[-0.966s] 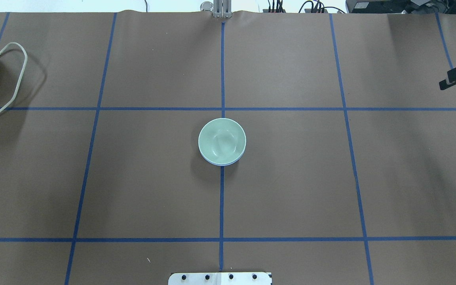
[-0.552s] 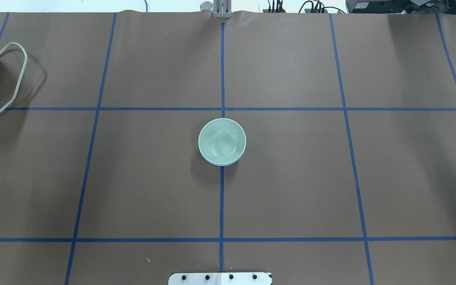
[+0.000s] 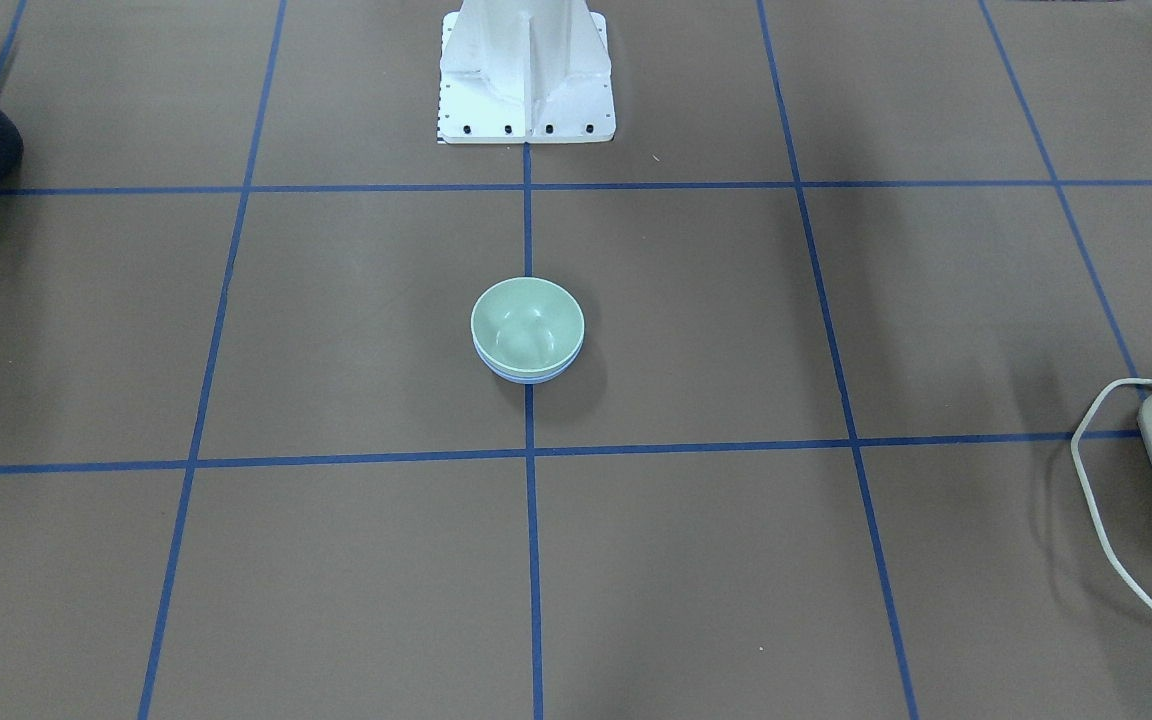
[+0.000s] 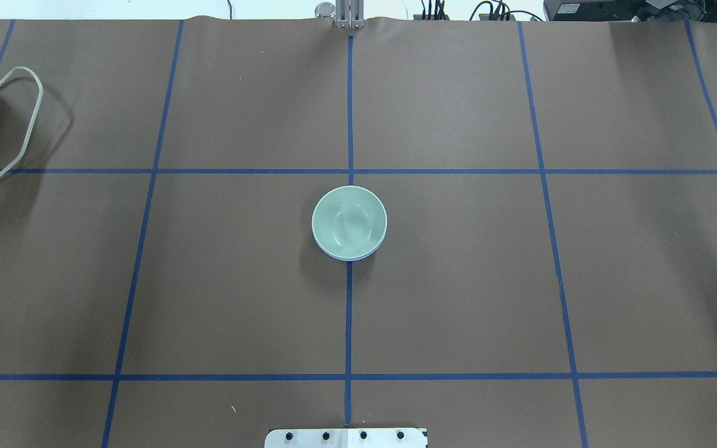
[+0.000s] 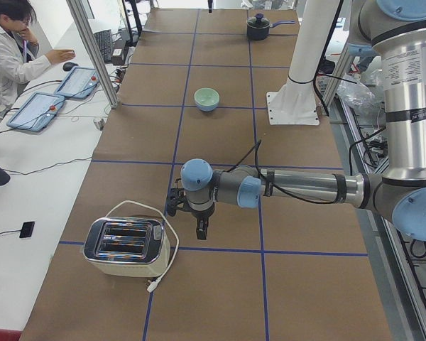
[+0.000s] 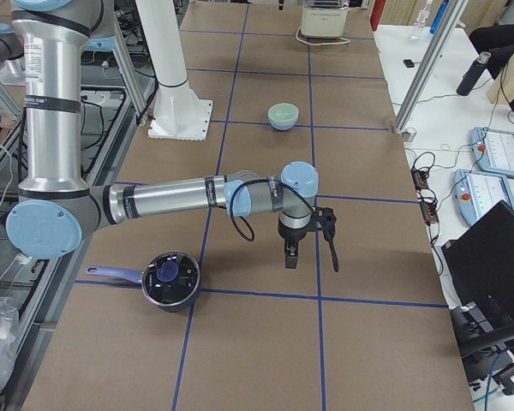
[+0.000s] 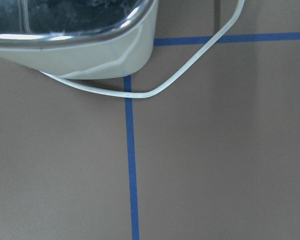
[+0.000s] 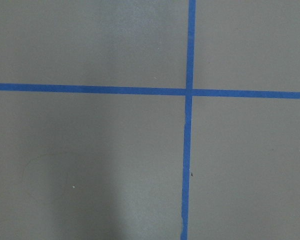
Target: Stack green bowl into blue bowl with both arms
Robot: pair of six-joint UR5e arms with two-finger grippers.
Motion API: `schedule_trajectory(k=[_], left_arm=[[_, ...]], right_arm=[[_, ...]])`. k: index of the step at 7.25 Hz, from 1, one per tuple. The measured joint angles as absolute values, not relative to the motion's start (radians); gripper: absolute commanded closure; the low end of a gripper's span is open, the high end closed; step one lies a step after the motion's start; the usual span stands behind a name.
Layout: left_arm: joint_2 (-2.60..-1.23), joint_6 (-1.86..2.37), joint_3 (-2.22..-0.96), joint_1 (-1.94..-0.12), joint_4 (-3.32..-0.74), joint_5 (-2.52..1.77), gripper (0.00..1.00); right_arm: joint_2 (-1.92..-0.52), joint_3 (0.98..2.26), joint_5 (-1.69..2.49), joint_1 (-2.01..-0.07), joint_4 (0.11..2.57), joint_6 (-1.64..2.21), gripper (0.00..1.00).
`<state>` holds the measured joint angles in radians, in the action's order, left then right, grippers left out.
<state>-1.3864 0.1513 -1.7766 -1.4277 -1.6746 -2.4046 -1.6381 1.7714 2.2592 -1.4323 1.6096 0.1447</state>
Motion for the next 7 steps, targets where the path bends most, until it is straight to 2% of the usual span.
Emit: schedule_trajectory(k=[7], left_arm=[[-1.381,0.127,-1.771,-1.465,-1.669,-2.388,0.01]], right_arm=[[-1.695,1.767,2.278,-1.436,1.616,0.058,0.0]])
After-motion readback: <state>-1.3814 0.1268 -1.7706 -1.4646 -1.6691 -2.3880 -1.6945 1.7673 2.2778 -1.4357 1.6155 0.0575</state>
